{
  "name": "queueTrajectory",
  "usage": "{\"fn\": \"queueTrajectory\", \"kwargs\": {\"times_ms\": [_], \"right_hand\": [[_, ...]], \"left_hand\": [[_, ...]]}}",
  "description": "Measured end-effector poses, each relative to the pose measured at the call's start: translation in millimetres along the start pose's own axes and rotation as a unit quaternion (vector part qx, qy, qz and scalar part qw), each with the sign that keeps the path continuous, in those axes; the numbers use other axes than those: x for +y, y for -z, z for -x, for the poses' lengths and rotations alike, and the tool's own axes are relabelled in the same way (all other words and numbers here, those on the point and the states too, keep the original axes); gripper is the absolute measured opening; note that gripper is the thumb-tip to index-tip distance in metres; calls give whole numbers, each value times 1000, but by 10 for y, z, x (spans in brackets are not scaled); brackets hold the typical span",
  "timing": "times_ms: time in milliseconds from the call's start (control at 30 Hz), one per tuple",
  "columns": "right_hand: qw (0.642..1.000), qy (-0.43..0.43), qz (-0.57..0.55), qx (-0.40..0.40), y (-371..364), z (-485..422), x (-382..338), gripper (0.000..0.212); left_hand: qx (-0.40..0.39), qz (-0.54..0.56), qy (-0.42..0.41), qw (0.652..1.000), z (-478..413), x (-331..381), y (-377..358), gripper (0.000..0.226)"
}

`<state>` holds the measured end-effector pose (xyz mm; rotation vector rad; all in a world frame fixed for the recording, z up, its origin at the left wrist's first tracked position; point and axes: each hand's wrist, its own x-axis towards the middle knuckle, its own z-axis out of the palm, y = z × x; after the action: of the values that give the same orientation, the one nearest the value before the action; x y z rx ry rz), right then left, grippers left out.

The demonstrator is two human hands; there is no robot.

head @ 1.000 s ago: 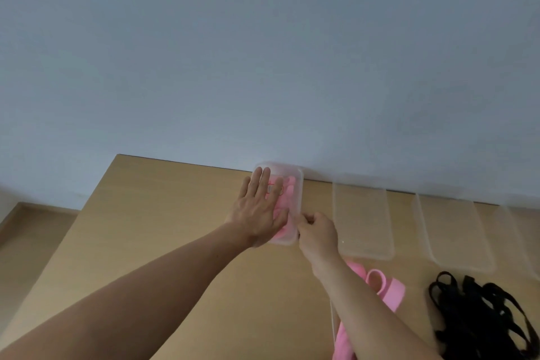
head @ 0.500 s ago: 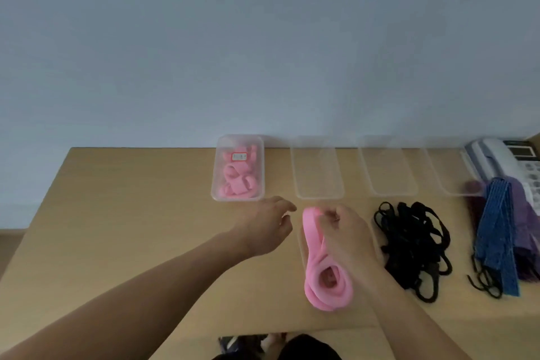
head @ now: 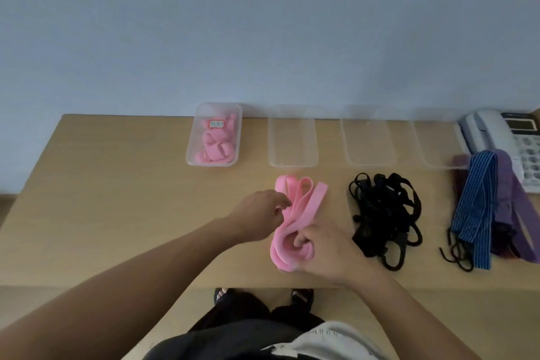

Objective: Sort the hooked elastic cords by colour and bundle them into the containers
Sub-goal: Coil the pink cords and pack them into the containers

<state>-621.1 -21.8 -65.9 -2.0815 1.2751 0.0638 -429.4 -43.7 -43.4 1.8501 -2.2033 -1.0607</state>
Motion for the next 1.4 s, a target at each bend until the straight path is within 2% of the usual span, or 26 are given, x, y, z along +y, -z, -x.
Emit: {"fn": "queueTrajectory", "kwargs": {"times_ms": [100, 167, 267, 367, 467, 600, 667, 767, 933, 1100, 1200, 1300, 1400], "right_hand": [[994, 76, 74, -40, 1, -5, 85, 30], [992, 99, 73, -27, 29, -26, 132, 17], [990, 125, 69, -16, 105, -57, 151, 12], [993, 114, 24, -12, 236, -47, 169, 7], [992, 88, -72, 53, 421, -56, 177, 13], [966, 60, -210, 140, 735, -127, 181, 11], [956, 68, -229, 172, 860, -169, 153, 22], [946, 76, -249, 192, 1042, -179, 61, 13], [945, 103, -240, 194, 1305, -110, -70, 15], [932, 99, -264, 227, 1383, -143, -283, 13], [925, 106, -269, 247, 1346, -174, -363, 14], [923, 102, -262, 262, 1313, -180, -385, 15], [922, 77, -298, 236, 1337, -163, -399, 13]], "left_hand": [[9, 12, 25, 1000, 39, 60, -51, 38], [9, 28, 34, 999, 41, 111, -66, 39], [21, 51, 41, 998, 37, 197, -51, 38], [32, 90, 50, 994, 35, 265, -30, 37], [27, 182, 64, 981, 72, 265, -21, 31], [54, 281, 41, 957, 122, 350, 106, 21], [87, 273, 21, 958, 90, 420, 190, 20], [133, 267, -9, 954, 25, 562, 326, 13], [187, 262, -36, 946, -14, 682, 571, 10], [75, 376, -11, 924, -4, 686, 782, 30], [48, 390, -14, 919, 12, 645, 863, 38], [35, 420, -19, 907, 30, 594, 924, 32], [19, 436, -37, 899, 43, 545, 955, 16]]}}
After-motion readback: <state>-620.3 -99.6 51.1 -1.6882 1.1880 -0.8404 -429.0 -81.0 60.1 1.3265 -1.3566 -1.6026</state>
